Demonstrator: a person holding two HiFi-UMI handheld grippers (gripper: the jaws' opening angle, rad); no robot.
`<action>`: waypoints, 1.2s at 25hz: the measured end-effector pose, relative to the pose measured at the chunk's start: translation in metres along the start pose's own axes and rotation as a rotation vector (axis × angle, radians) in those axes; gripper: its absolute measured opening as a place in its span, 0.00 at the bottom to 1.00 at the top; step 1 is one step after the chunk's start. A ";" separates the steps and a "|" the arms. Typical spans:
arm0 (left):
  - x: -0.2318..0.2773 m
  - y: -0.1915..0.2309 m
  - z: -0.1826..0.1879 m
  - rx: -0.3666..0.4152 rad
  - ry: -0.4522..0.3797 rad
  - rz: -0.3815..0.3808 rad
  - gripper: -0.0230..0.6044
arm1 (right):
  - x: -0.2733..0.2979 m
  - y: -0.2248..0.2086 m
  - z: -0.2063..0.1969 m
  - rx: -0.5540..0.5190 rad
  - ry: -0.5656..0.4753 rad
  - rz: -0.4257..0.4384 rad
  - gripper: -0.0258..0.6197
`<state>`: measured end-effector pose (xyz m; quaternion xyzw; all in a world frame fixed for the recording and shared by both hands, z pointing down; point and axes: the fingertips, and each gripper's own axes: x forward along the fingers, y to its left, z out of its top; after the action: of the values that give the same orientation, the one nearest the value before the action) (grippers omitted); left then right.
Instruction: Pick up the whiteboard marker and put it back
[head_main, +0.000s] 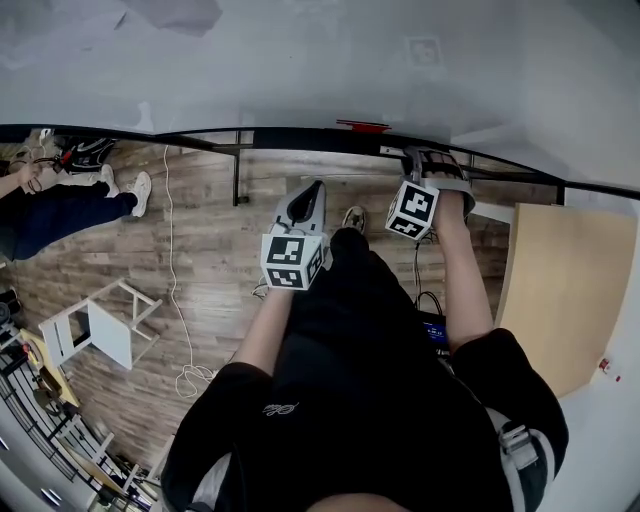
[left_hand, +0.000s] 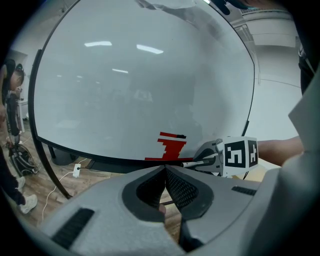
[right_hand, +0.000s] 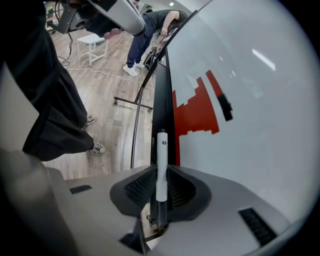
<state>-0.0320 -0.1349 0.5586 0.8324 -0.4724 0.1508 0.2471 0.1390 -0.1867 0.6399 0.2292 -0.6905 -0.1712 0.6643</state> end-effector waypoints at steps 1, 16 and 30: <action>0.000 0.001 0.000 0.001 0.001 0.002 0.04 | 0.000 0.001 0.001 -0.001 -0.001 0.004 0.13; -0.010 0.009 -0.003 -0.006 0.009 0.023 0.04 | 0.003 0.002 0.003 -0.013 0.012 0.029 0.13; -0.008 0.008 -0.002 -0.011 0.008 0.021 0.04 | 0.011 -0.005 0.008 -0.013 0.012 0.022 0.13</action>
<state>-0.0428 -0.1314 0.5589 0.8254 -0.4812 0.1542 0.2517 0.1313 -0.1972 0.6464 0.2183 -0.6880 -0.1669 0.6717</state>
